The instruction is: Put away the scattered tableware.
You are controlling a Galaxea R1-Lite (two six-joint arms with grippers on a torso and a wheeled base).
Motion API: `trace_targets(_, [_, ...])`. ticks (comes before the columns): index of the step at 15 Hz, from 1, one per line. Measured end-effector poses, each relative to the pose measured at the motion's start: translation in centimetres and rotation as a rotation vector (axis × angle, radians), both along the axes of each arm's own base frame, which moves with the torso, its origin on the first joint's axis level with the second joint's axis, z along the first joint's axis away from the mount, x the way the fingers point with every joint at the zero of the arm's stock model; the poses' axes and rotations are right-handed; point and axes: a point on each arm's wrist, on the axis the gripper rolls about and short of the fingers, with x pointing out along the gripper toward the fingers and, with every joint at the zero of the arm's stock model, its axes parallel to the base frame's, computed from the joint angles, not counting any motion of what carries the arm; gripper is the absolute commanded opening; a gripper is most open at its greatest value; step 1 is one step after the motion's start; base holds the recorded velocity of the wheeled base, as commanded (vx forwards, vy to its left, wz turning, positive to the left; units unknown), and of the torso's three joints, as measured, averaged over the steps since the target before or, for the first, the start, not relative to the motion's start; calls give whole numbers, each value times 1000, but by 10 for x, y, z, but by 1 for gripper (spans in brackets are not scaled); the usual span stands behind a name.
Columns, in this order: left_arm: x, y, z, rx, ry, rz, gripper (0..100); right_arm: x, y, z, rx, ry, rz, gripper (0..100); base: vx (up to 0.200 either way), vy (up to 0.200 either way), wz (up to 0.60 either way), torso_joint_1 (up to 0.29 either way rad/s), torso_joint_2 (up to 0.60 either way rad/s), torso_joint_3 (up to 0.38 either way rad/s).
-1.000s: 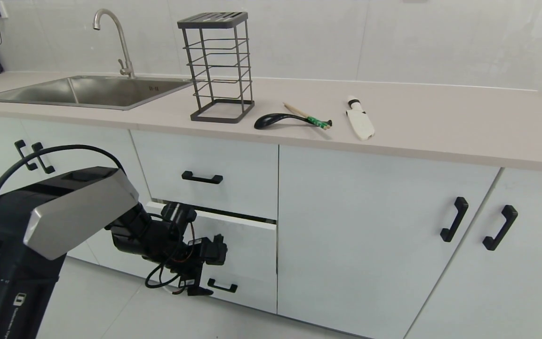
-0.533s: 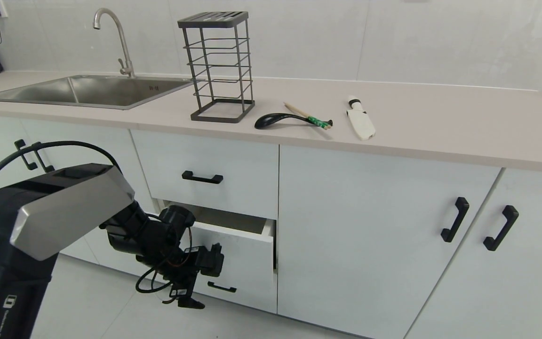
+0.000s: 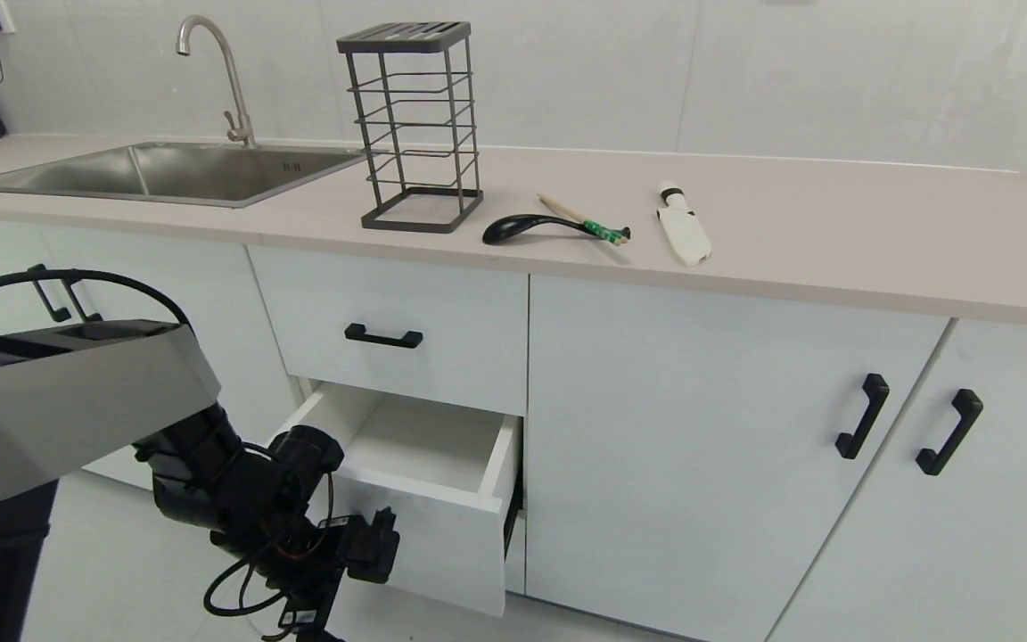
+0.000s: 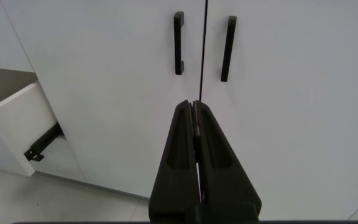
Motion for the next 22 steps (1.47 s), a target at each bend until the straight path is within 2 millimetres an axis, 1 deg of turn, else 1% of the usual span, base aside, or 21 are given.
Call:
trace_targets(1, [-5, 0, 5, 1, -3, -3, 100, 0, 0, 0, 0, 0, 0, 0, 0, 0, 0, 0, 0, 0])
trace_targets(3, [-20, -1, 23, -10, 1, -10, 100, 0, 0, 0, 0, 0, 0, 0, 0, 0, 0, 0, 0, 0])
trace_targets(8, [-63, -5, 87, -5, 40, -40, 100, 0, 0, 0, 1, 0, 1, 0, 0, 0, 0, 0, 0, 0])
trace_targets(9, [-70, -8, 99, -16, 24, -48, 100, 0, 0, 0, 0, 0, 0, 0, 0, 0, 0, 0, 0, 0])
trace_targets(11, [-82, -24, 122, -87, 0, -25, 100, 0, 0, 0, 0, 0, -1, 0, 0, 0, 0, 0, 0, 0])
trace_targets(13, [-85, -41, 144, -194, -54, 37, 100, 0, 0, 0, 0, 0, 0, 0, 0, 0, 0, 0, 0, 0])
trace_targets(14, [-81, -49, 154, -259, -108, 66, 100, 0, 0, 0, 0, 0, 0, 0, 0, 0, 0, 0, 0, 0])
trace_targets(15, [-78, -54, 160, -302, -148, 78, 100, 0, 0, 0, 0, 0, 0, 0, 0, 0, 0, 0, 0, 0])
trace_targets(16, [-73, -56, 161, -320, -173, 86, 100, 0, 0, 0, 0, 0, 0, 0, 0, 0, 0, 0, 0, 0])
trace_targets(18, [-61, -53, 154, -321, -186, 119, 100, 0, 0, 0, 1, 0, 0, 0, 0, 0, 0, 0, 0, 0])
trace_targets(20, [-51, -50, 139, -298, -160, 147, 100, 0, 0, 0, 1, 0, 0, 0, 0, 0, 0, 0, 0, 0])
trace_targets(22, [-36, -52, 122, -296, -167, 162, 100, 0, 0, 0, 1, 0, 0, 0, 0, 0, 0, 0, 0, 0])
